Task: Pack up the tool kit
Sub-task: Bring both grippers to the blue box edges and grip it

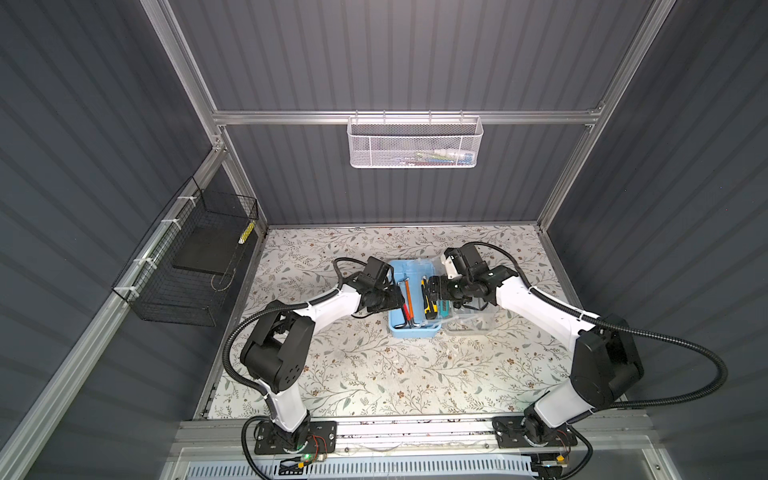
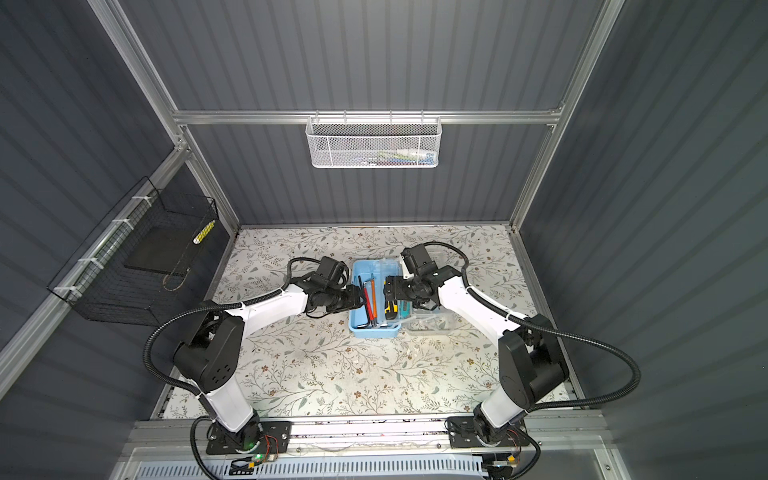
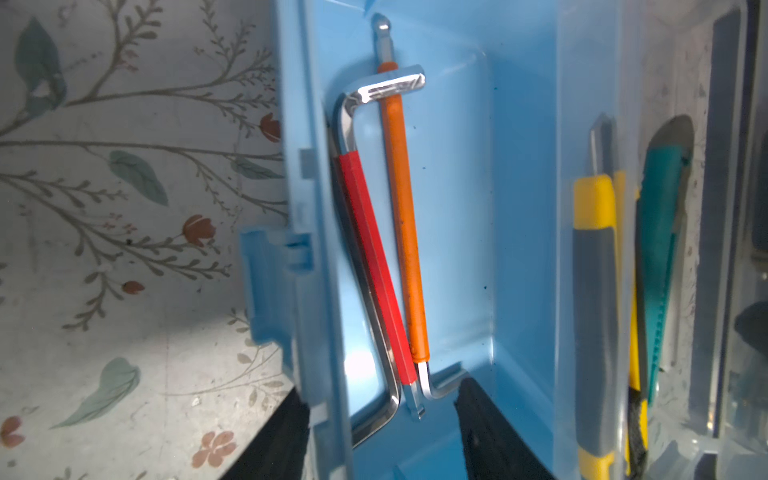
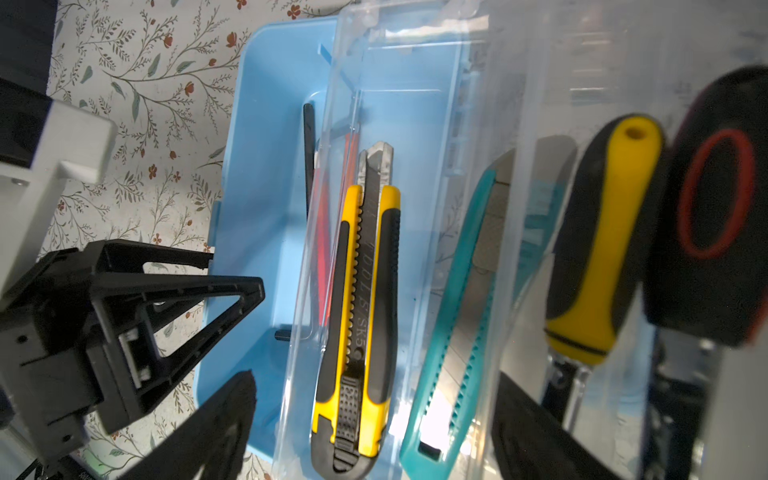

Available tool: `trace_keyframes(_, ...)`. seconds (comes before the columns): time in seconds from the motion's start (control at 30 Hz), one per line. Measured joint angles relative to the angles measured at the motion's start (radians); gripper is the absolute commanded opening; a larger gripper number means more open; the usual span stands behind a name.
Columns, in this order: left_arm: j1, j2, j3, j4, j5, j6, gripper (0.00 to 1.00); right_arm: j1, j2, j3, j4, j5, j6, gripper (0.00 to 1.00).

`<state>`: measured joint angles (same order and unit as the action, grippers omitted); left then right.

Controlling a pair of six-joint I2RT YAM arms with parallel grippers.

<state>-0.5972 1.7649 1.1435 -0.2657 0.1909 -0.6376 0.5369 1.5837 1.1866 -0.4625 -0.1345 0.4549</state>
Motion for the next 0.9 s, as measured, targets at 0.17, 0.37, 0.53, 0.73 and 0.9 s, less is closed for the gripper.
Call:
trace_keyframes(0.17, 0.001, -0.007, -0.041, 0.014, 0.005, -0.008, 0.45, 0.006, 0.002, 0.005, -0.002, 0.006, 0.011, 0.87)
trace_keyframes(0.37, -0.001, -0.048, -0.098, 0.019, 0.008, -0.029, 0.44, 0.026, 0.002, 0.006, -0.003, 0.006, 0.015, 0.89)
trace_keyframes(0.53, -0.008, -0.061, -0.100, 0.015, -0.002, -0.033, 0.43, 0.029, 0.015, 0.032, -0.034, 0.008, 0.008, 0.93)
trace_keyframes(0.73, -0.037, -0.061, -0.097, 0.011, -0.003, -0.039, 0.54, 0.035, 0.014, 0.051, -0.086, 0.034, -0.008, 0.96)
trace_keyframes(0.9, -0.046, -0.061, -0.065, -0.040, -0.012, -0.015, 0.64, 0.035, -0.014, 0.055, -0.103, 0.045, -0.012, 0.99)
